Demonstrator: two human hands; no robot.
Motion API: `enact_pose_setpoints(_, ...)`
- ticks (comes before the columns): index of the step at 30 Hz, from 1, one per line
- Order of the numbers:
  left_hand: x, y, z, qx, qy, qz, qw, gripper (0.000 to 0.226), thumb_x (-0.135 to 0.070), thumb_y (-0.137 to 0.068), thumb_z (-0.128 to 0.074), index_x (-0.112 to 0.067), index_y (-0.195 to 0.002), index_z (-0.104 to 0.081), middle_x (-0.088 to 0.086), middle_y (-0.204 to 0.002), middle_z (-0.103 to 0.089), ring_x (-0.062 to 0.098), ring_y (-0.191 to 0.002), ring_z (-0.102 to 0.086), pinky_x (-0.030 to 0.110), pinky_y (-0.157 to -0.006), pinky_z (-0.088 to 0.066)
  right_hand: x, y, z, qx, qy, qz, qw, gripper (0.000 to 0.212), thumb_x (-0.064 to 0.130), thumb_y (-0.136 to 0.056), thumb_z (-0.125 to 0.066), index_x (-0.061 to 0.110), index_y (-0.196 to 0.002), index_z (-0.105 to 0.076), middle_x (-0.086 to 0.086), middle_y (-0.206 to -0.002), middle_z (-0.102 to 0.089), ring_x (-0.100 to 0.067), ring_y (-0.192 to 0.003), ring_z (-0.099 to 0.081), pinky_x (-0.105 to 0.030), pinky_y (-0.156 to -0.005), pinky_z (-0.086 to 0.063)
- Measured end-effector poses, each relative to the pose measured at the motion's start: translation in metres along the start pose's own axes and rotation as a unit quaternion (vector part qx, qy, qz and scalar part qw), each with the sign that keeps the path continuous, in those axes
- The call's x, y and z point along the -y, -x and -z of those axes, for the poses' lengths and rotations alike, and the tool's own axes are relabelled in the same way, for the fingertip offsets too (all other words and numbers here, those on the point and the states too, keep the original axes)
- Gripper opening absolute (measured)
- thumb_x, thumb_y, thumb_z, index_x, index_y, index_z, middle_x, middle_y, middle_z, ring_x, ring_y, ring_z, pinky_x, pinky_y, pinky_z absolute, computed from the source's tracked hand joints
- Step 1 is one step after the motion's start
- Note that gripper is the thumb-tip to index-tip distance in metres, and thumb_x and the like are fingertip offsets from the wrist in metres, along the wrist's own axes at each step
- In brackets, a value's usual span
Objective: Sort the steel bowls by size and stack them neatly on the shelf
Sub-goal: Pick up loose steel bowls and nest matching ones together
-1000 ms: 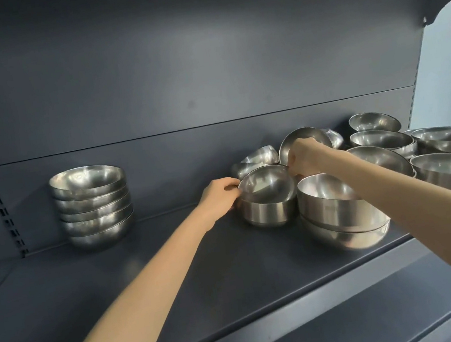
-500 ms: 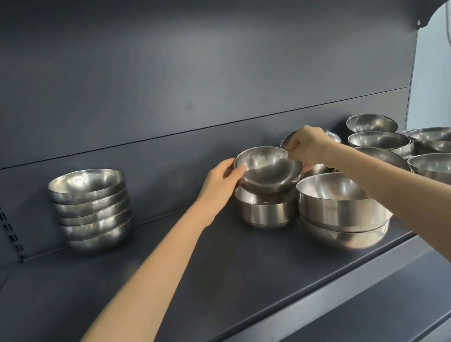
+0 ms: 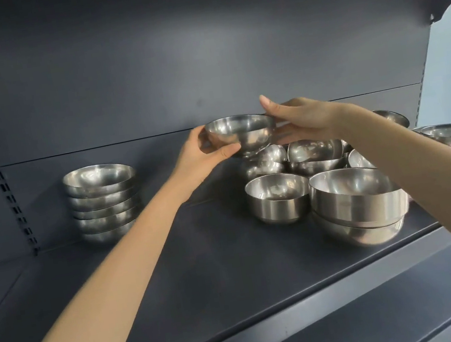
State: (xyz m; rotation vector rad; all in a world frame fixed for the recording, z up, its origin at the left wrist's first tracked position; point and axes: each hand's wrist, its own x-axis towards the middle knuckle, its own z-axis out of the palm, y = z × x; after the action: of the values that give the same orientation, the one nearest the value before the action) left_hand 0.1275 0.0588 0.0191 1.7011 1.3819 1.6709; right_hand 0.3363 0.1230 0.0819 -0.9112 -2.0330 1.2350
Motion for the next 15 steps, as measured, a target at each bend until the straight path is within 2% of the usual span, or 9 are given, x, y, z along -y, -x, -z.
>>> enact_pose_setpoints(2,-0.002,-0.001,0.016,-0.008,-0.01,-0.002,1.0,0.041,-0.02,-0.077,-0.079,-0.025,-0.109,-0.054,-0.027,-0.084,-0.068,-0.013,-0.092,-0.06,0.011,-0.085,-0.046,0.004,-0.002,-0.009,0.031,-0.01,0.014,0.999,0.075,0.057,-0.068,-0.067,0.01,-0.125,-0.055,-0.007,-0.128,-0.06,-0.016,-0.116,-0.059,-0.032,-0.102,-0.046)
enact_pose_setpoints(3,-0.003,-0.002,0.023,-0.01,-0.013,-0.004,1.0,0.037,-0.021,-0.078,-0.078,-0.029,-0.105,-0.054,-0.027,-0.086,-0.068,-0.013,-0.093,-0.059,0.01,-0.085,-0.046,0.005,-0.004,-0.014,0.037,-0.023,0.02,0.999,0.076,0.048,-0.07,-0.07,0.008,-0.131,-0.049,-0.004,-0.127,-0.059,-0.013,-0.116,-0.057,-0.029,-0.102,-0.044)
enact_pose_setpoints(5,-0.003,0.0,0.041,-0.018,-0.021,-0.006,1.0,0.033,-0.022,-0.078,-0.078,-0.032,-0.102,-0.057,-0.023,-0.095,-0.068,-0.009,-0.097,-0.06,0.012,-0.087,-0.047,0.008,-0.012,-0.03,0.04,-0.025,0.04,0.998,0.058,0.021,-0.084,-0.066,0.006,-0.135,-0.042,0.006,-0.113,-0.058,-0.005,-0.105,-0.057,-0.023,-0.096,-0.045)
enact_pose_setpoints(7,-0.004,0.002,0.058,-0.026,-0.036,-0.006,0.999,0.028,-0.023,-0.079,-0.077,-0.032,-0.099,-0.06,-0.021,-0.094,-0.069,-0.007,-0.095,-0.062,0.015,-0.087,-0.047,0.01,-0.02,-0.046,0.046,-0.022,0.053,0.997,0.039,0.008,-0.089,-0.061,0.007,-0.126,-0.047,0.008,-0.102,-0.057,0.0,-0.096,-0.056,-0.018,-0.086,-0.049)
enact_pose_setpoints(10,-0.004,0.008,0.082,-0.042,-0.059,0.0,0.997,0.022,-0.021,-0.078,-0.077,-0.028,-0.092,-0.061,-0.023,-0.083,-0.07,-0.01,-0.084,-0.063,0.012,-0.082,-0.047,0.016,-0.034,-0.07,0.066,-0.04,0.068,0.995,0.02,0.006,-0.088,-0.063,0.013,-0.105,-0.054,0.007,-0.096,-0.063,-0.002,-0.089,-0.06,-0.015,-0.082,-0.049)
enact_pose_setpoints(13,-0.005,0.015,0.106,-0.068,-0.065,0.004,0.996,0.028,-0.015,-0.078,-0.077,-0.03,-0.089,-0.056,-0.017,-0.09,-0.065,-0.013,-0.077,-0.062,0.008,-0.075,-0.047,0.021,-0.048,-0.093,0.073,-0.048,0.088,0.992,0.033,0.011,-0.085,-0.068,0.006,-0.116,-0.058,-0.002,-0.108,-0.066,-0.009,-0.101,-0.061,-0.016,-0.091,-0.047)
enact_pose_setpoints(15,-0.007,0.02,0.124,-0.071,-0.081,0.012,0.994,0.03,-0.016,-0.078,-0.078,-0.029,-0.094,-0.058,-0.014,-0.096,-0.066,-0.009,-0.085,-0.064,0.012,-0.08,-0.048,0.023,-0.056,-0.109,0.076,-0.063,0.098,0.99,0.04,0.011,-0.084,-0.069,0.002,-0.121,-0.057,-0.007,-0.115,-0.064,-0.012,-0.105,-0.06,-0.018,-0.094,-0.046)
